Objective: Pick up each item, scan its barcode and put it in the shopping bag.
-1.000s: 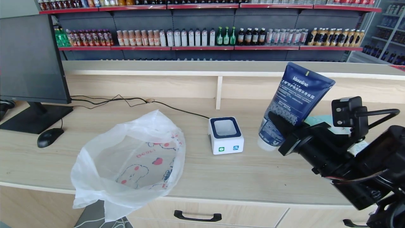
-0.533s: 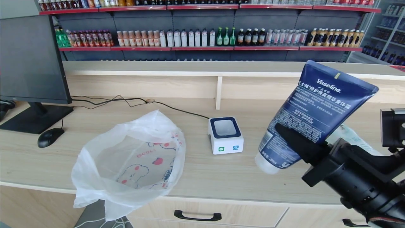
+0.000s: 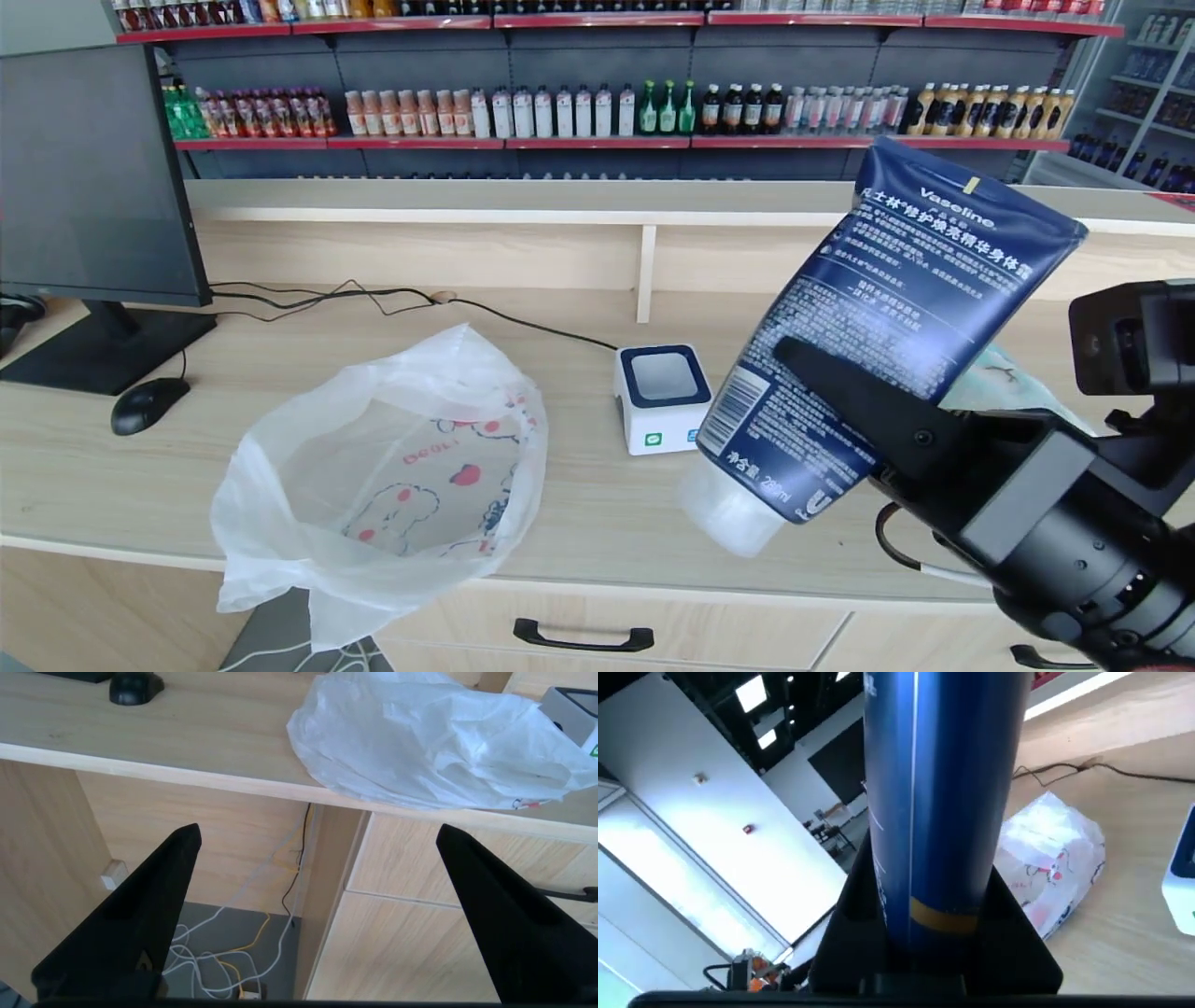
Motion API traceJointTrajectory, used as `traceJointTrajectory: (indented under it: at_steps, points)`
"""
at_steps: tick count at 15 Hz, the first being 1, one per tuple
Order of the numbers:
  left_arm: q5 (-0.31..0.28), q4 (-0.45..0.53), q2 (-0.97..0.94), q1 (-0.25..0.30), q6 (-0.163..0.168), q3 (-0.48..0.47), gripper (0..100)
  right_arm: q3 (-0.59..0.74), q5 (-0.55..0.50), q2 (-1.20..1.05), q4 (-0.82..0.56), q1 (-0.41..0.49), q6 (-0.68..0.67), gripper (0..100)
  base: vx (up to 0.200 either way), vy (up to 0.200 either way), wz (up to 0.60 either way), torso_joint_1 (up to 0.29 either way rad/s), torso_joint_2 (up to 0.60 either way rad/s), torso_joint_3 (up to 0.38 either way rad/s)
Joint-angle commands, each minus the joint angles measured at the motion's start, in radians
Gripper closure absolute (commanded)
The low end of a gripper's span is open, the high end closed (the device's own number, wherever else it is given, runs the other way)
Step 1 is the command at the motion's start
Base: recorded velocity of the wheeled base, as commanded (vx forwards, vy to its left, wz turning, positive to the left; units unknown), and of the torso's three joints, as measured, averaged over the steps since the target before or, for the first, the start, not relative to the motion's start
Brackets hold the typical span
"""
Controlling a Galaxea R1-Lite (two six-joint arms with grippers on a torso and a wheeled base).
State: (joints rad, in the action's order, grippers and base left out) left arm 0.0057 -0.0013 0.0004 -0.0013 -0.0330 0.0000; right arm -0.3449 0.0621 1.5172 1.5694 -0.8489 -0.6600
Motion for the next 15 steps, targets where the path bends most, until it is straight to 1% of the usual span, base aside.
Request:
traceJointTrajectory:
  at_steps: [1,4,7,11,15]
  points:
    - [0.0,0.0,0.0,0.0,-0.001,0.0,0,0.004,0.001,-0.032,0.001,-0.081,-0.035,100,0.0,0.0,0.0,0.0,0.0,0.0]
    - [0.0,0.0,0.0,0.001,-0.001,0.0,0,-0.023,0.001,-0.043,0.001,-0.122,-0.043,100,0.0,0.0,0.0,0.0,0.0,0.0]
    - [0.0,0.0,0.0,0.0,-0.001,0.0,0,-0.031,0.001,-0.051,0.001,-0.127,-0.119,100,0.0,0.0,0.0,0.0,0.0,0.0]
    - [0.0,0.0,0.0,0.0,-0.001,0.0,0,-0.054,0.001,-0.063,0.001,-0.125,-0.187,100,0.0,0.0,0.0,0.0,0.0,0.0]
    - [0.0,0.0,0.0,0.001,-0.001,0.0,0,-0.082,0.001,-0.071,0.001,-0.128,-0.197,100,0.0,0.0,0.0,0.0,0.0,0.0]
